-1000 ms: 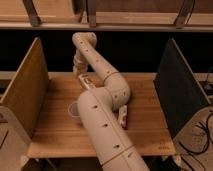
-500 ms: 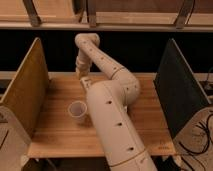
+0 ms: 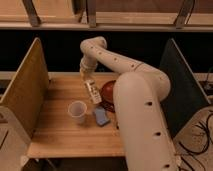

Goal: Stand the bottle upright

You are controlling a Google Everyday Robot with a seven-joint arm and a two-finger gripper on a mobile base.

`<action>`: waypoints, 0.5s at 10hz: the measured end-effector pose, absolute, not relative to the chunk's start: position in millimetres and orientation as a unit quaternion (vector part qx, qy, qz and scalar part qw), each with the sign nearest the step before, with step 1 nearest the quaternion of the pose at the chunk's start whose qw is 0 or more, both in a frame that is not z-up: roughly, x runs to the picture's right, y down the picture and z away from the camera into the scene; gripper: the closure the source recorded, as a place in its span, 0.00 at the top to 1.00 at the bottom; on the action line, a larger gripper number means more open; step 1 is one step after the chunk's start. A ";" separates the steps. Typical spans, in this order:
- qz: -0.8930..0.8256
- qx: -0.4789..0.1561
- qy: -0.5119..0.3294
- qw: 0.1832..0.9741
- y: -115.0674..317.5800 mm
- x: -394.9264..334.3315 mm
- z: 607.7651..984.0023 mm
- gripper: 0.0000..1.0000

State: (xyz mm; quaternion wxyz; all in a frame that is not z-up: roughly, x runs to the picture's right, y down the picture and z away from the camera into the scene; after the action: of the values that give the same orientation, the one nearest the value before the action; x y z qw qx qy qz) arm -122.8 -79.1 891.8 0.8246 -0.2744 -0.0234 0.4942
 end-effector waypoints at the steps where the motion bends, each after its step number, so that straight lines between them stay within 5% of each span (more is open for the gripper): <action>1: 0.486 -0.262 -0.042 0.833 -78.9 -128.9 888.2 0.00; 5: 0.428 -0.204 -0.117 0.873 -97.2 -161.9 901.2 0.00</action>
State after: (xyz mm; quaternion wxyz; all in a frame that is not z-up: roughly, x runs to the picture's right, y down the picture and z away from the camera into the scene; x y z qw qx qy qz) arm -161.9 -97.2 901.2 0.8728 -0.2044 -0.1169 0.4276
